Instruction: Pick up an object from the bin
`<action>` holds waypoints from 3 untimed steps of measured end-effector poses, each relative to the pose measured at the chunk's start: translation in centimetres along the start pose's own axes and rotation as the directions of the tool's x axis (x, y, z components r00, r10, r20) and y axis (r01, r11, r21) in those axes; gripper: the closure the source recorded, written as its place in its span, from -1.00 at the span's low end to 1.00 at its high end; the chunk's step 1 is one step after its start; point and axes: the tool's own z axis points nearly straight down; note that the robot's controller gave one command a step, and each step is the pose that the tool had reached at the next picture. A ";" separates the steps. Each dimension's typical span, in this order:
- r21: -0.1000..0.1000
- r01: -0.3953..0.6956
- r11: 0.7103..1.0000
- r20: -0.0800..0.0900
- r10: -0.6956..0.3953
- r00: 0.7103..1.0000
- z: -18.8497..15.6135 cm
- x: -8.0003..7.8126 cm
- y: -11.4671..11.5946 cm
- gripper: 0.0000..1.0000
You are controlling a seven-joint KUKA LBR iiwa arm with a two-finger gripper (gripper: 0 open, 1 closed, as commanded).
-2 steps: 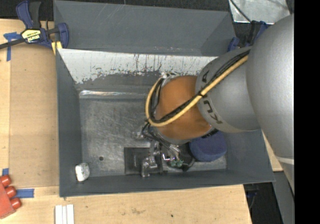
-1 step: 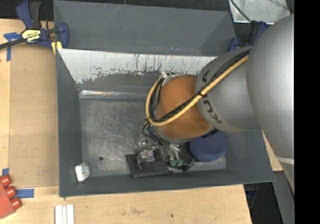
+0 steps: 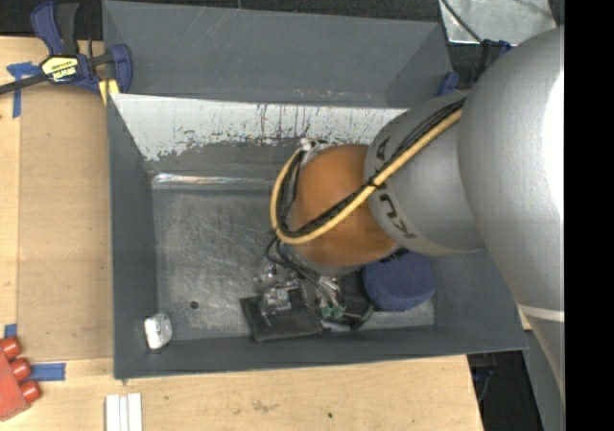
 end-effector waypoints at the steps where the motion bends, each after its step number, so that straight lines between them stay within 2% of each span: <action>1: -0.005 0.001 1.000 0.005 -0.001 1.000 0.1 -0.1 0.3 -1.00; 2: -0.004 0.030 1.000 0.001 -0.030 1.000 -1.4 -0.3 -13.6 -1.00; 3: -0.002 0.172 0.985 0.008 -0.172 0.985 -14.0 1.3 -11.9 -1.00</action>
Offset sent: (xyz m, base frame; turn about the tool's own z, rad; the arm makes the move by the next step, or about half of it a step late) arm 0.0000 0.0000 0.0000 0.0000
